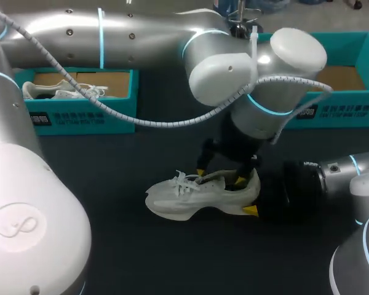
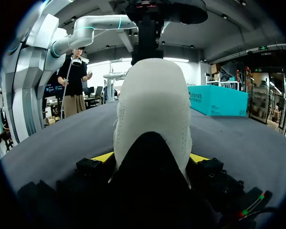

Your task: Take the shoe out of the shoebox, open the shoe tongue, remove and reinsert the insole, then place the shoe into the shoebox

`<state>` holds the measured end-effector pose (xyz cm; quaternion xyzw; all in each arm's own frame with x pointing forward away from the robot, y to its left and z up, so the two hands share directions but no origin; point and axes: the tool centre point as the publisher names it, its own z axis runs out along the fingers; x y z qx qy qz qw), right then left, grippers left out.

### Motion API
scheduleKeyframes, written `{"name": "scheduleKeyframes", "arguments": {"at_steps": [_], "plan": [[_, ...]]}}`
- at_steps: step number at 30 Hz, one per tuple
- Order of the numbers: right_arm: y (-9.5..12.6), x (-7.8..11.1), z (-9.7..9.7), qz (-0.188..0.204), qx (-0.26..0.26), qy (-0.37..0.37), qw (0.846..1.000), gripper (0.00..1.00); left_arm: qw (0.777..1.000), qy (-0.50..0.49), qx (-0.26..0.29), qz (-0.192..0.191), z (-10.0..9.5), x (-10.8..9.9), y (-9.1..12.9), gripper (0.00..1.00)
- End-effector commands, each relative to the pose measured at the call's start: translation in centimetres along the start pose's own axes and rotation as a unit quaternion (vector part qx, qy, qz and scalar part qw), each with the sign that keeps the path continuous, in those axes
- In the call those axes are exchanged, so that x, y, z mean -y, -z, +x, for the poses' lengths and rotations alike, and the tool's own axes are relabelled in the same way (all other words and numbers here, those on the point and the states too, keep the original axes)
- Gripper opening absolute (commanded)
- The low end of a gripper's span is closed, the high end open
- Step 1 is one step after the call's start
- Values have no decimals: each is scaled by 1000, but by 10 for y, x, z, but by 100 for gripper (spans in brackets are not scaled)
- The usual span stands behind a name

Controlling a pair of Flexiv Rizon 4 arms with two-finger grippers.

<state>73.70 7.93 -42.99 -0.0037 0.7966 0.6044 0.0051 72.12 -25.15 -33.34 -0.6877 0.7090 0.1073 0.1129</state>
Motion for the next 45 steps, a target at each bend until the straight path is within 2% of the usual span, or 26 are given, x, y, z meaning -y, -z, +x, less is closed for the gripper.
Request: {"name": "scheduleKeyframes", "arguments": {"at_steps": [1, 6, 10, 17, 21, 29, 39, 44, 45], "plan": [[-3, 1, 0, 1, 0, 0, 1000, 0, 999, 2, 37, 1, 10, -2, -6, 100], [-3, 1, 0, 1, 0, 0, 1000, 0, 999, 5, 49, -8, 5, -4, -14, 100], [-3, 1, 0, 1, 0, 0, 1000, 0, 998, 15, 53, -17, -8, -8, -21, 100], [-3, 1, 0, 1, 0, 0, 1000, 0, 996, 40, 71, -40, -38, -9, -46, 100], [-3, 1, 0, 1, 0, 0, 1000, 0, 995, 45, 74, -50, -46, -10, -52, 100], [-3, 1, 0, 1, 0, 0, 1000, 0, 995, 45, 65, -60, -42, -13, -47, 100], [-3, 1, 0, 1, 0, 0, 1000, 0, 996, 32, 61, -52, -32, -15, -28, 100], [-3, 1, 0, 1, 0, 0, 1000, 0, 996, 20, 65, -50, -26, -14, -26, 100], [-3, 1, 0, 1, 0, 0, 1000, 0, 996, 23, 68, -50, -26, -13, -26, 77]]}}
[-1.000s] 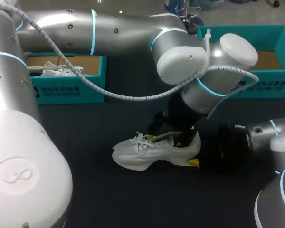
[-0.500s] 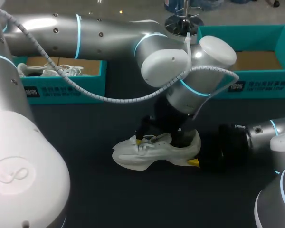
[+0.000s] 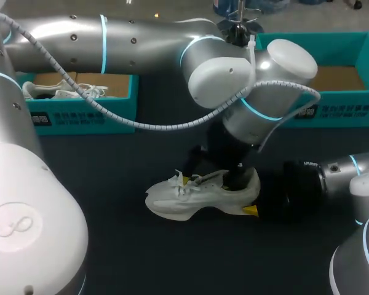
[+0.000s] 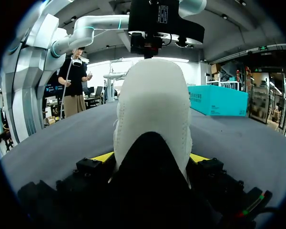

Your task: Take the shoe out of the shoebox, open the shoe tongue, remove and reinsert the insole, then place the shoe into the shoebox

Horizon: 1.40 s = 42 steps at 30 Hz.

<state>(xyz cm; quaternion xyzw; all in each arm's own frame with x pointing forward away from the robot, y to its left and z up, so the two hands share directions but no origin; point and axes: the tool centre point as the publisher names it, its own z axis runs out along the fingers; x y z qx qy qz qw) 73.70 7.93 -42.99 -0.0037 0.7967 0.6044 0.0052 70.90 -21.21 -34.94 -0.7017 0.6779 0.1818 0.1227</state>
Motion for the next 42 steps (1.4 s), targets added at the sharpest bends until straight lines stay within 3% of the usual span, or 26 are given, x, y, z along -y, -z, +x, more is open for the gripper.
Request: {"name": "scheduleKeyframes", "arguments": {"at_steps": [1, 2, 9, 20, 32, 33, 34, 35, 36, 37, 38, 42], "plan": [[-3, 1, 0, 1, 0, 0, 1000, 0, 1000, 3, 15, -2, 7, 1, 1, 31], [-3, 1, 0, 1, 0, 0, 1000, 0, 1000, 2, 13, -2, 7, 2, 1, 0], [-3, 1, 0, 1, 0, 0, 1000, 0, 1000, 9, 7, -3, -10, 6, 6, 0], [-3, 1, 0, 1, 0, 0, 1000, 0, 999, 1, -36, 10, -51, 5, 15, 0], [-3, 1, 0, 1, 0, 0, 1000, 0, 996, -16, -82, 18, -86, -6, 3, 0], [-3, 1, 0, 1, 0, 0, 1000, 0, 996, -17, -83, 19, -87, -7, 2, 11], [-3, 1, 0, 1, 0, 0, 1000, 0, 996, -18, -83, 20, -87, -7, 2, 34], [-3, 1, 0, 1, 0, 0, 1000, 0, 996, -21, -87, 21, -86, -7, 2, 50], [-3, 1, 0, 1, 0, 0, 1000, 0, 996, -22, -88, 21, -86, -6, 1, 77], [-3, 1, 0, 1, 0, 0, 1000, 0, 996, -21, -88, 21, -86, -5, 2, 93], [-3, 1, 0, 1, 0, 0, 1000, 0, 995, -22, -91, 22, -85, -4, 3, 100], [-3, 1, 0, 1, 0, 0, 1000, 0, 994, -29, -100, 28, -84, 0, 12, 100]]}}
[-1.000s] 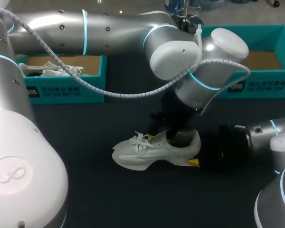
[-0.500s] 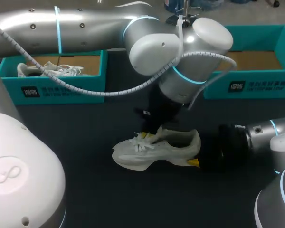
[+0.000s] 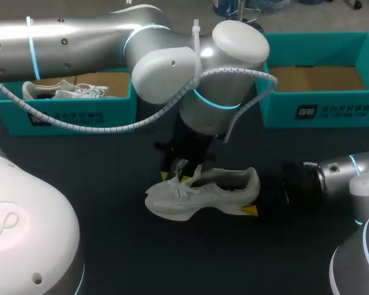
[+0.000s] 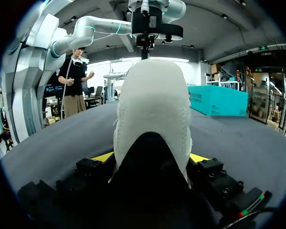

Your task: Take the shoe out of the shoebox, open the shoe tongue, remove and reinsert the insole, then place the shoe into the shoebox

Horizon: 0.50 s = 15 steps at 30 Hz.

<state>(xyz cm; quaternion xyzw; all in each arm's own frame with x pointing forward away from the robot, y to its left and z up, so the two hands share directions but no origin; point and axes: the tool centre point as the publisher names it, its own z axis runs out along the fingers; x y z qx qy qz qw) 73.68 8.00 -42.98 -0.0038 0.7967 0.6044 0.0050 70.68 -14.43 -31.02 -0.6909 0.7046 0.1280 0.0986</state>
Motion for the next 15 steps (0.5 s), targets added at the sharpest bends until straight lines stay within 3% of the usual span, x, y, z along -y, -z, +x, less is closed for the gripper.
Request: {"name": "scheduleKeyframes", "arguments": {"at_steps": [1, 7, 9, 10, 12, 15], "plan": [[-2, 1, 0, 1, 0, 0, 1000, 0, 999, -5, -45, 6, -5, 2, 8, 100], [-2, 1, 0, 1, 0, 0, 1000, 0, 998, -17, -53, 16, 4, 7, 20, 93], [-2, 1, 0, 1, 0, 0, 1000, 0, 998, -24, -55, 20, 11, 9, 23, 89], [-2, 1, 0, 1, 0, 0, 1000, 0, 998, -25, -56, 21, 13, 11, 24, 82], [-2, 1, 0, 1, 0, 0, 1000, 0, 998, -28, -55, 22, 19, 15, 24, 45], [-2, 1, 0, 1, 0, 0, 1000, 0, 998, -31, -50, 23, 25, 20, 23, 0]]}}
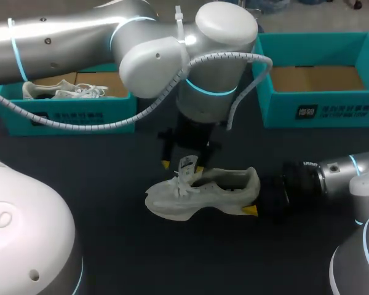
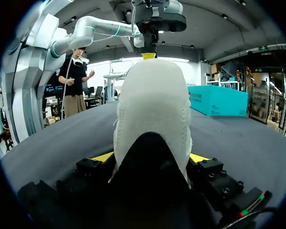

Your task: Take the shoe out of the shoebox, open the shoe tongue, remove and reinsert the insole, then place the shoe into the shoebox

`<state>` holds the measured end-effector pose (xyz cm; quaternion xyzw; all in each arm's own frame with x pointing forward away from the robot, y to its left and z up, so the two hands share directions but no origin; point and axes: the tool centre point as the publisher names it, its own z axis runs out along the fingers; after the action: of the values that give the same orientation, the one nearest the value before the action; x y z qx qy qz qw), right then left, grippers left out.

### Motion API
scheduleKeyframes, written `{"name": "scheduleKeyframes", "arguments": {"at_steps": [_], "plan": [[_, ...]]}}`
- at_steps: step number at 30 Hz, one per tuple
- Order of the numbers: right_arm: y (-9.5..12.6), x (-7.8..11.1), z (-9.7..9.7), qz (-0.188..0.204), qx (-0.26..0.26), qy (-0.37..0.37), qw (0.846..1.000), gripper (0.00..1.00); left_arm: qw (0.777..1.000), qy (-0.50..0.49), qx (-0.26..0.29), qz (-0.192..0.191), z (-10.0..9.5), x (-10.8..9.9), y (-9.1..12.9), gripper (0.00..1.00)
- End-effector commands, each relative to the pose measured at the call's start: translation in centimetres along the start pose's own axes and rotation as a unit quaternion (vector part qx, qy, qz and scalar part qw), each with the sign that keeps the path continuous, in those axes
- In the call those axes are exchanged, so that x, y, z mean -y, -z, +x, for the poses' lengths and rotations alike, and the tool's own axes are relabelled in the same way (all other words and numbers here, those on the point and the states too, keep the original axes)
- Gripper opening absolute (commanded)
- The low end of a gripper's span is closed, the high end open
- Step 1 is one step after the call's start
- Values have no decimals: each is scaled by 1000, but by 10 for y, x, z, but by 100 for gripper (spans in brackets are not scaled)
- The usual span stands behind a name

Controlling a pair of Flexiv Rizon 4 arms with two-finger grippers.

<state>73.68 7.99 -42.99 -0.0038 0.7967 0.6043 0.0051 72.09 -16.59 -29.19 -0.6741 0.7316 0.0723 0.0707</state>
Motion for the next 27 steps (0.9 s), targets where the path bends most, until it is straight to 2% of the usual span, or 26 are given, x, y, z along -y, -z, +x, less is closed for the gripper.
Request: {"name": "scheduleKeyframes", "arguments": {"at_steps": [1, 10, 19, 27], "plan": [[-2, 1, 0, 1, 0, 0, 1000, 0, 1000, -5, 12, -1, 11, 11, -4, 0], [-2, 1, 0, 1, 0, 0, 1000, 0, 1000, -14, 25, 1, 4, 22, -10, 0], [-2, 1, 0, 1, 0, 0, 1000, 0, 1000, -12, 19, -8, -12, 9, -20, 0], [-2, 1, 0, 1, 0, 0, 1000, 0, 1000, -14, -12, -23, -28, 5, -33, 0]]}}
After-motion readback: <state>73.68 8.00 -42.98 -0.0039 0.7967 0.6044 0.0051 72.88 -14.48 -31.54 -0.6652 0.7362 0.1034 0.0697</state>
